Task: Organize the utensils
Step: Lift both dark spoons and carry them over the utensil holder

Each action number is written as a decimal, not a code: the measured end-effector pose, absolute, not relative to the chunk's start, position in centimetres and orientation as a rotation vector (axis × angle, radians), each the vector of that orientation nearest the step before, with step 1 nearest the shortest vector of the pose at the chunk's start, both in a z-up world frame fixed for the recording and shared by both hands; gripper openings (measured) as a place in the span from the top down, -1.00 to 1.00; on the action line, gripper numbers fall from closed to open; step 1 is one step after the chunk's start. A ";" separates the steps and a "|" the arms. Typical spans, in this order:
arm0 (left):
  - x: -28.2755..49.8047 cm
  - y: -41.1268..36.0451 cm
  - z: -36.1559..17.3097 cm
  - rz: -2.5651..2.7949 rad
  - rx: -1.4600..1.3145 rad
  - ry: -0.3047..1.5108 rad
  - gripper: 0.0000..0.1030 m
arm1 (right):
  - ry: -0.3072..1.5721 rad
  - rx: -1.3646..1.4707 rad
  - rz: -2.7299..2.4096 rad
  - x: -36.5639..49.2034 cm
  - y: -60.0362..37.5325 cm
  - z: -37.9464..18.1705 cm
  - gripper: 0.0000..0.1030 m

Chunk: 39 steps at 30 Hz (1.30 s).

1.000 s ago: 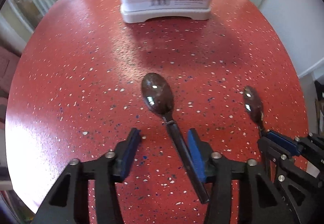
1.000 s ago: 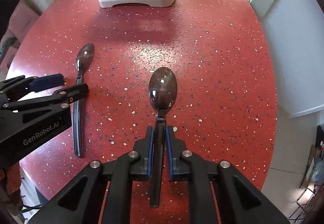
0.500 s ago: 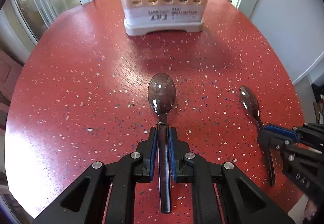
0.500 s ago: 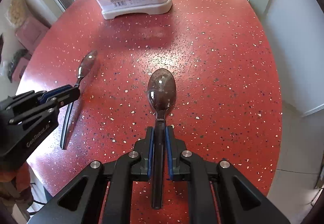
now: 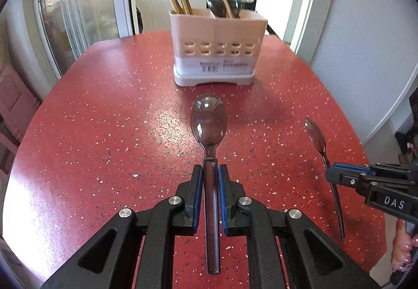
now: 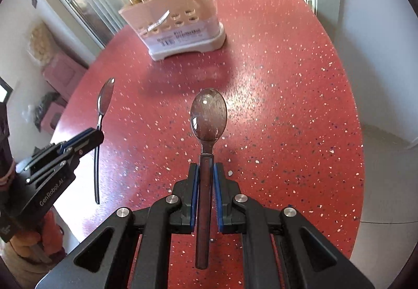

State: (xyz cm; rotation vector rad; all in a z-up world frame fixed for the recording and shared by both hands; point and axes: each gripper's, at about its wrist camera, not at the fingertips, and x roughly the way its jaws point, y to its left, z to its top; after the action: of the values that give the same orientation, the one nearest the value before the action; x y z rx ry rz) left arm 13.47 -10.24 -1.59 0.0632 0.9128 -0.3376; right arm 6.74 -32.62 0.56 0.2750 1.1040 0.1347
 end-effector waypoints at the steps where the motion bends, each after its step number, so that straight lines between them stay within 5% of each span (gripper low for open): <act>1: 13.4 -10.0 -1.4 -0.341 0.055 0.904 0.21 | 1.086 0.281 0.138 6.7 -32.7 0.8 0.76; 16: 14.0 -5.8 2.9 -0.307 -0.010 0.787 0.21 | 0.936 0.338 0.170 8.6 -33.2 4.1 0.76; 39: 26.1 -6.1 9.4 -0.345 -0.192 0.643 0.21 | 0.751 0.303 0.242 19.4 -32.4 11.3 0.76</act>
State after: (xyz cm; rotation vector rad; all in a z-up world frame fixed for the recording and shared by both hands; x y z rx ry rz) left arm 26.11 -6.12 9.37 -0.1918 0.6429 -0.3447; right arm 19.40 -32.44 11.30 0.3032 0.7505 0.2421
